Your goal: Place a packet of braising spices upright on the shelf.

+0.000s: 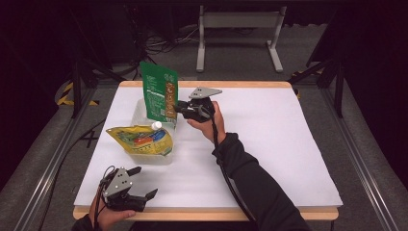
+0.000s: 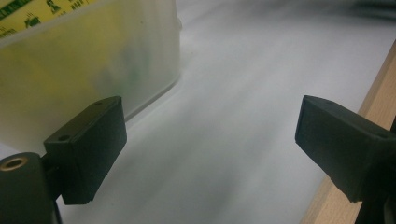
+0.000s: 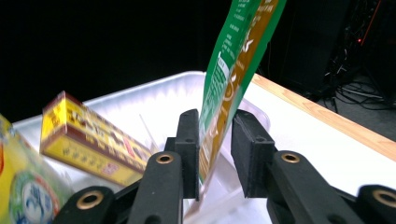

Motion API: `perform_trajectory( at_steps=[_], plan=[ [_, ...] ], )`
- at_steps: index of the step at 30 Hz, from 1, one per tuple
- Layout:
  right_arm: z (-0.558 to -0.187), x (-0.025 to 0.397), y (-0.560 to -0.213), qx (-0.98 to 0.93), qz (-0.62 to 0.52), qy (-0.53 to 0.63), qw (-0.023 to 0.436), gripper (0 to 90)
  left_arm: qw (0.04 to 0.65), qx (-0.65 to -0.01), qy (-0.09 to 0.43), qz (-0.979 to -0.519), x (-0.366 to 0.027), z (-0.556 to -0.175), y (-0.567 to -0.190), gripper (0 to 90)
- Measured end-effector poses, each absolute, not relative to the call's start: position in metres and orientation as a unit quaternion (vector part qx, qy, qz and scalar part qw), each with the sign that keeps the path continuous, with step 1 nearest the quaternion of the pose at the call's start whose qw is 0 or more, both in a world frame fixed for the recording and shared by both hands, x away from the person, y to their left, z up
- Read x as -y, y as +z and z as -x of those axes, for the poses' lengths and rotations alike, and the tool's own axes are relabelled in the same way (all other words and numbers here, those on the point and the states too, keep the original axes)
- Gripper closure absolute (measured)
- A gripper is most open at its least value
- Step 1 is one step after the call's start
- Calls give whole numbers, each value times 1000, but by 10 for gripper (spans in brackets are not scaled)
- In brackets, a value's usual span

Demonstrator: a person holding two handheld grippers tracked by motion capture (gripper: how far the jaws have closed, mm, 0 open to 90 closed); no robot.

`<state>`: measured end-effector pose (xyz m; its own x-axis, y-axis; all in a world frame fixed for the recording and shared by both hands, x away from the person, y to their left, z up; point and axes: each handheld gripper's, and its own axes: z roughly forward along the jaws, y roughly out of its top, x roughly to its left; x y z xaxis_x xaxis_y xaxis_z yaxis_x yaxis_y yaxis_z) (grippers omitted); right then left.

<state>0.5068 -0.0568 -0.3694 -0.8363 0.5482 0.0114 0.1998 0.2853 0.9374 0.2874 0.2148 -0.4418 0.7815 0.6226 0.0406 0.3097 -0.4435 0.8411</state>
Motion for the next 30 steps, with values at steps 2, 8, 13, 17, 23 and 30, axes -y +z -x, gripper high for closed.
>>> perform_trajectory(
  at_steps=[2, 8, 13, 17, 23, 30],
  plan=[
    [-503, 60, -367, -790, -231, 542, 166, 741, 444, -280, 172, -833, -214, -289, -444, 94],
    [-492, 68, -361, -800, -213, 530, 182, 742, 444, -276, 174, -835, -213, -291, -443, 93],
    [-488, 74, -357, -805, -212, 519, 195, 749, 446, -275, 175, -833, -214, -290, -442, 93],
    [-483, 78, -356, -811, -205, 512, 197, 746, 446, -277, 178, -832, -214, -291, -442, 93],
    [-477, 85, -355, -817, -201, 499, 205, 732, 441, -275, 178, -836, -215, -291, -443, 93],
    [-461, 105, -353, -835, -192, 465, 223, 713, 434, -271, 175, -841, -212, -291, -444, 91]
  ],
)
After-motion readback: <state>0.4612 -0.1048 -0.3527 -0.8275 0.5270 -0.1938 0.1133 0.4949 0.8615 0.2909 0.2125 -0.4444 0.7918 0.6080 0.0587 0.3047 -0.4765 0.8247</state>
